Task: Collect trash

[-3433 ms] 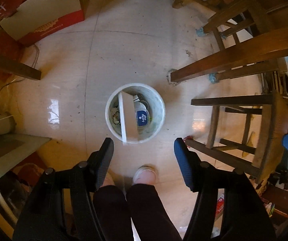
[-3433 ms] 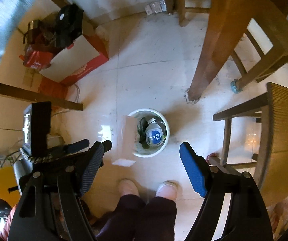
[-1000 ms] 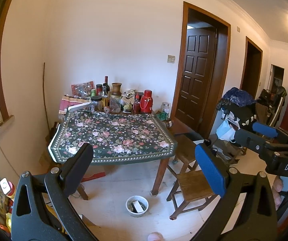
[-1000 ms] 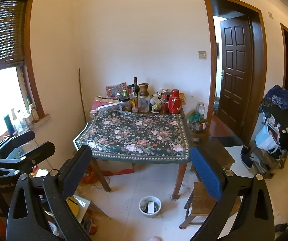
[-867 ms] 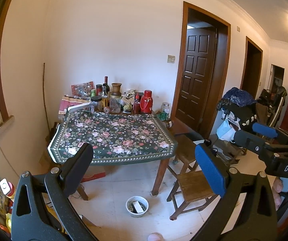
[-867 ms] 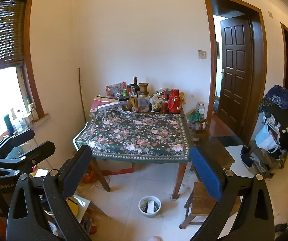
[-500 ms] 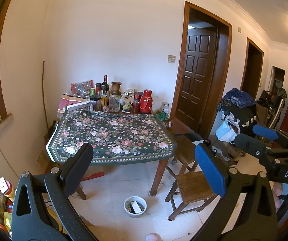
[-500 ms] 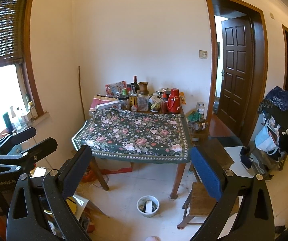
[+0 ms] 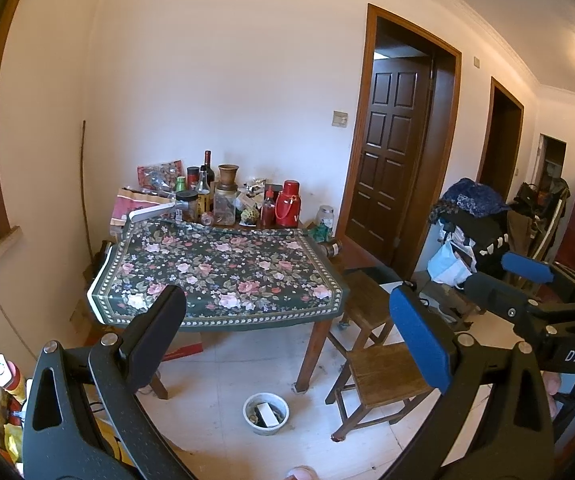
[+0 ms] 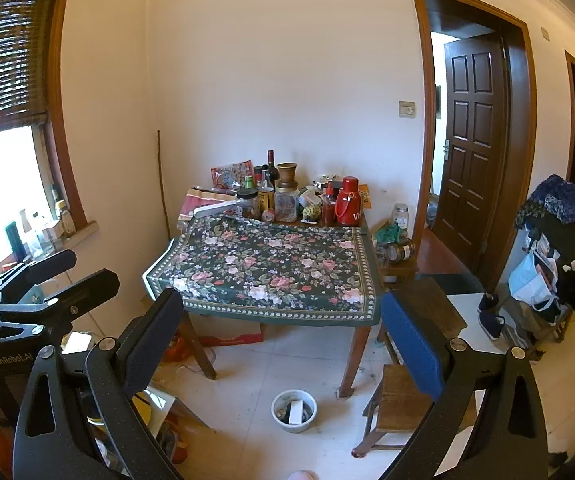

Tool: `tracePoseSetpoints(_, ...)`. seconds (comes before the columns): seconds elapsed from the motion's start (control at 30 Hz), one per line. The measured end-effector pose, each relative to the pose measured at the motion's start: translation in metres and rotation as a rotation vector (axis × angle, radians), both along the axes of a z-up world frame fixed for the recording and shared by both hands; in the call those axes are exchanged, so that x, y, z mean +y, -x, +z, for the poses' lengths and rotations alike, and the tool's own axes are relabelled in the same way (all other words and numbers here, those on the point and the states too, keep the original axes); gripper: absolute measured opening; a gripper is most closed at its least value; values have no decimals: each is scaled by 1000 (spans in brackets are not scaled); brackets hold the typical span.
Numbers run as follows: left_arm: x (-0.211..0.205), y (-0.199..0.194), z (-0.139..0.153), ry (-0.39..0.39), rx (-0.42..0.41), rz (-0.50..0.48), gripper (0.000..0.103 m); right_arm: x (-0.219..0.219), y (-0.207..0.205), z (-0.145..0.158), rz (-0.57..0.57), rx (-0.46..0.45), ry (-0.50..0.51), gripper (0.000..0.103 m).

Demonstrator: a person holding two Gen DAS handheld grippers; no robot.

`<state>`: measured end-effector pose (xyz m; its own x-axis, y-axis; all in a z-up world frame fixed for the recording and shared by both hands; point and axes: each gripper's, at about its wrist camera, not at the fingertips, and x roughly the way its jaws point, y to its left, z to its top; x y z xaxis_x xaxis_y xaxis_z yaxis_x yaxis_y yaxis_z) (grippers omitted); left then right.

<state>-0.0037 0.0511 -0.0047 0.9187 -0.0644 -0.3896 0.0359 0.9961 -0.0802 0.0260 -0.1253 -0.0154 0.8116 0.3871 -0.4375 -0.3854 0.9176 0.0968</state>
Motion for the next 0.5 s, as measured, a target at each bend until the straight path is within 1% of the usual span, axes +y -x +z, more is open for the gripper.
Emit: tracePoseSetpoints(0.5, 2, -1, -1, 7, 4, -1, 102, 0, -5, 3, 8, -3, 4, 99)
